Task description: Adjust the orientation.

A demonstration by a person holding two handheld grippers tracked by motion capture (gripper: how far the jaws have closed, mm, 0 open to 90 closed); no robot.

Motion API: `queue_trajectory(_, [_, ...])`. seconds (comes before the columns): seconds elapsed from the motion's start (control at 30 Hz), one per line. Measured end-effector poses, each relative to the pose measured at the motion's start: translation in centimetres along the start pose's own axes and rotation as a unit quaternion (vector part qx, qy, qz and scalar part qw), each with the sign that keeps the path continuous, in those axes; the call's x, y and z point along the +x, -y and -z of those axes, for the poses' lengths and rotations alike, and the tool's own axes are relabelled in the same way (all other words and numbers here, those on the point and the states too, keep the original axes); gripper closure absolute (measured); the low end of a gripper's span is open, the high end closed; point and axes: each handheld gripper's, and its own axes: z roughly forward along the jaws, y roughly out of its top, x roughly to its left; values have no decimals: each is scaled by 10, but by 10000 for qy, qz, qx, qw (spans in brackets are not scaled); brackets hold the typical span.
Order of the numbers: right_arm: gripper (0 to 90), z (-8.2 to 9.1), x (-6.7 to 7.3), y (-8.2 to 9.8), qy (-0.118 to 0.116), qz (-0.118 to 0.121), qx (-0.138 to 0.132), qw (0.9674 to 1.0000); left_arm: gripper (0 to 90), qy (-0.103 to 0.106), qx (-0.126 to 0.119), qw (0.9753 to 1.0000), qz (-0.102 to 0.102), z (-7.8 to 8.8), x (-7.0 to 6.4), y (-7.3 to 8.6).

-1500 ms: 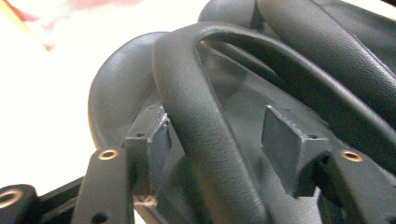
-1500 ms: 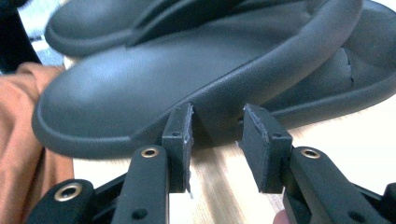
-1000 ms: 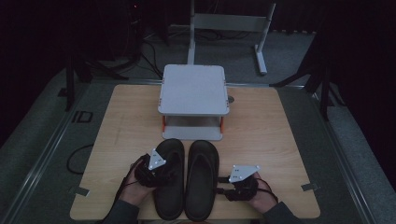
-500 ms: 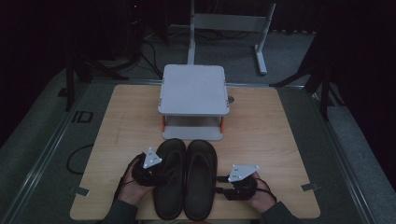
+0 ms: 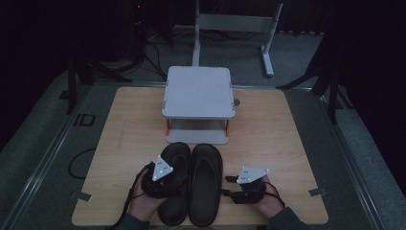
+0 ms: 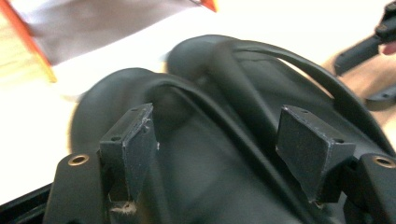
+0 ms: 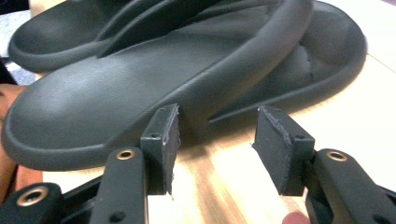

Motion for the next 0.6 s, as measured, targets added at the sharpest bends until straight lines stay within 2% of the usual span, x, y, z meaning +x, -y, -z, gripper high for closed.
queue_trajectory(0.1, [486, 1, -2, 1, 77, -59, -17, 10000, 286, 14, 52, 10000, 36, -8, -8, 2])
queue_trajectory(0.17, [479, 2, -3, 2, 113, -81, -42, 9999, 285, -56, 78, 9999, 46, -12, -12, 4])
queue_trajectory(0.23, [479, 3, -4, 2, 150, -106, -54, 9998, 285, -64, 96, 9998, 138, -15, -15, 4])
queue_trajectory(0.33, [474, 4, -5, 2, 188, -150, -72, 9997, 283, -169, 169, 9996, 139, -19, -23, 5])
queue_trajectory(0.53, [469, 4, -5, 2, 218, -168, -102, 9996, 260, -73, 276, 9996, 79, -28, -36, 7])
queue_trajectory(0.6, [468, 4, -5, 3, 230, -174, -105, 9995, 256, -109, 278, 9995, 73, -30, -39, 7])
